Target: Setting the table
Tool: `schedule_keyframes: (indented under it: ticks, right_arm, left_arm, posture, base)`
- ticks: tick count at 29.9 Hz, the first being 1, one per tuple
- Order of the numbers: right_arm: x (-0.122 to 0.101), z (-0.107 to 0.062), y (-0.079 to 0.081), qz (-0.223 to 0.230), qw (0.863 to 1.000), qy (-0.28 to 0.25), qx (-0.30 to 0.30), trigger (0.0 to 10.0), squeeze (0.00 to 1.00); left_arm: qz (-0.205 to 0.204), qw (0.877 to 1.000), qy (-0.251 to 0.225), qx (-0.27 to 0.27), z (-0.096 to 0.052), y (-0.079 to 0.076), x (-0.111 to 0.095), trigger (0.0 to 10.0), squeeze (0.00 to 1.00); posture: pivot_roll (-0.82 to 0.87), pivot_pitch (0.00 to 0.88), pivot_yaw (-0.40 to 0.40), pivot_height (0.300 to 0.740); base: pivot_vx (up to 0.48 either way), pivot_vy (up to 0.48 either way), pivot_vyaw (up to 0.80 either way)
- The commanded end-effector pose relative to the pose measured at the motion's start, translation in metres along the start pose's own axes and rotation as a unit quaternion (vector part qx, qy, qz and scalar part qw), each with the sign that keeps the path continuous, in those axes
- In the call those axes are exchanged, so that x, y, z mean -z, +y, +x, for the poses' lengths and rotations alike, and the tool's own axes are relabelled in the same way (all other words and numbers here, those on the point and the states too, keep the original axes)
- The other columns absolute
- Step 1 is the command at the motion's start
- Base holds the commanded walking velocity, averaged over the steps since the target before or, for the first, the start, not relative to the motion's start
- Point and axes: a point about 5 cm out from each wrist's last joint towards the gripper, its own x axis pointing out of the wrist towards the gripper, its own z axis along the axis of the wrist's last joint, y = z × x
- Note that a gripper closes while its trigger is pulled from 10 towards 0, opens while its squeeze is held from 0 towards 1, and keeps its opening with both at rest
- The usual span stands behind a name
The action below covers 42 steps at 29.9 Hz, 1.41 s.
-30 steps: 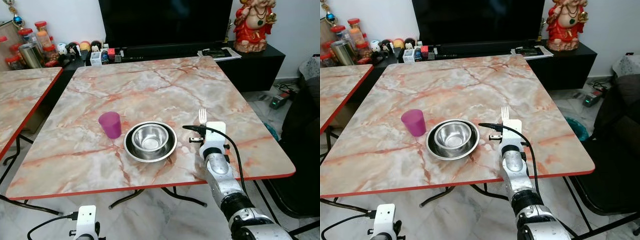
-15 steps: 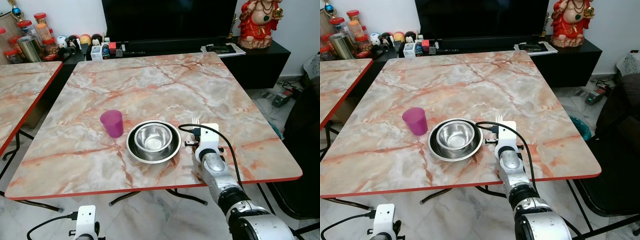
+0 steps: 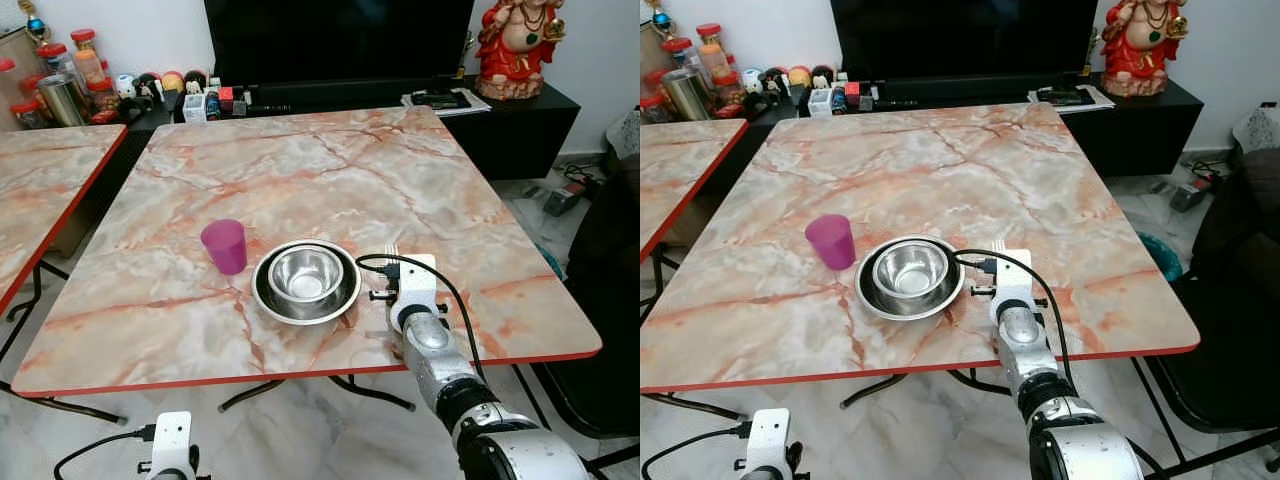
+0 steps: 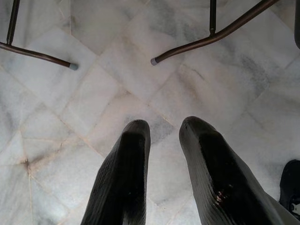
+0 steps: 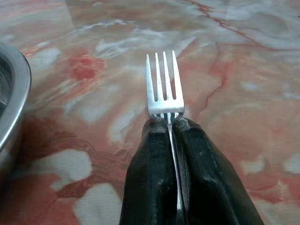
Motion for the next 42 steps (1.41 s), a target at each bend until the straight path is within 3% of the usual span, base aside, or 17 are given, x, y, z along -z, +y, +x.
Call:
schedule_keyframes:
  ticks: [1, 11, 12, 13, 14, 15, 22, 36, 37, 38, 42]
  right_arm:
    - [0.0, 0.001, 0.003, -0.002, 1.0, 0.008, -0.002, 10.0, 0.0]
    - [-0.001, 0.001, 0.004, -0.003, 1.0, 0.008, -0.003, 10.0, 0.0]
    - [-0.002, 0.001, 0.005, -0.003, 1.0, 0.007, -0.004, 10.0, 0.21]
    - [-0.002, 0.001, 0.005, -0.003, 1.0, 0.007, -0.003, 10.0, 0.55]
    - [-0.002, 0.001, 0.005, -0.002, 1.0, 0.006, -0.004, 10.0, 0.72]
    - [-0.003, 0.001, 0.005, -0.002, 1.0, 0.005, -0.003, 10.0, 0.8]
    - [-0.004, 0.002, 0.005, -0.003, 1.0, 0.003, -0.002, 10.0, 0.8]
    - [-0.012, 0.003, 0.002, 0.002, 1.0, -0.019, 0.006, 10.0, 0.75]
    - [-0.016, 0.003, 0.0, 0.002, 0.999, -0.031, 0.009, 10.0, 0.05]
    - [-0.018, 0.003, 0.0, -0.002, 0.999, -0.04, 0.011, 10.0, 0.0]
    - [-0.034, 0.002, 0.002, -0.006, 0.995, -0.103, 0.004, 10.0, 0.0]
  left_arm:
    - [-0.001, 1.0, 0.003, -0.008, 0.0, 0.006, 0.0, 10.0, 0.0]
    - [-0.001, 1.0, 0.007, -0.008, -0.001, 0.006, 0.003, 10.0, 0.0]
    - [-0.001, 1.0, 0.007, -0.008, -0.001, 0.005, 0.003, 10.0, 0.0]
    - [-0.001, 1.0, 0.007, -0.008, -0.001, 0.005, 0.003, 10.0, 0.0]
    - [-0.001, 1.0, 0.008, -0.008, -0.001, 0.005, 0.003, 10.0, 0.0]
    - [0.0, 1.0, 0.008, -0.008, -0.001, 0.005, 0.003, 10.0, 0.0]
    - [0.0, 1.0, 0.007, -0.007, 0.0, 0.004, 0.002, 10.0, 0.0]
    - [0.002, 1.0, 0.006, -0.006, 0.0, 0.003, 0.0, 10.0, 0.0]
    - [0.001, 1.0, 0.005, -0.005, 0.0, 0.003, 0.0, 10.0, 0.0]
    - [0.001, 1.0, 0.005, -0.005, 0.0, 0.003, 0.0, 10.0, 0.0]
    - [0.001, 1.0, 0.004, -0.003, 0.001, 0.002, -0.002, 10.0, 0.0]
  posture:
    - [0.06, 0.0, 0.045, 0.74]
    - [0.06, 0.0, 0.042, 0.74]
    - [0.06, 0.0, 0.042, 0.74]
    - [0.06, 0.0, 0.04, 0.74]
    - [0.06, 0.0, 0.04, 0.74]
    - [0.06, 0.0, 0.04, 0.74]
    - [0.06, 0.0, 0.039, 0.74]
    - [0.06, 0.0, 0.04, 0.74]
    - [0.06, 0.0, 0.041, 0.74]
    - [0.06, 0.0, 0.041, 0.74]
    - [0.05, 0.0, 0.046, 0.74]
  base:
    - [0.0, 0.0, 0.0]
    - [0.0, 0.0, 0.0]
    - [0.0, 0.0, 0.0]
    - [0.0, 0.0, 0.0]
    - [0.0, 0.0, 0.0]
    - [0.0, 0.0, 0.0]
    - [0.0, 0.0, 0.0]
    - [0.0, 0.0, 0.0]
    - [0.0, 0.0, 0.0]
    - [0.0, 0.0, 0.0]
    - [0.0, 0.0, 0.0]
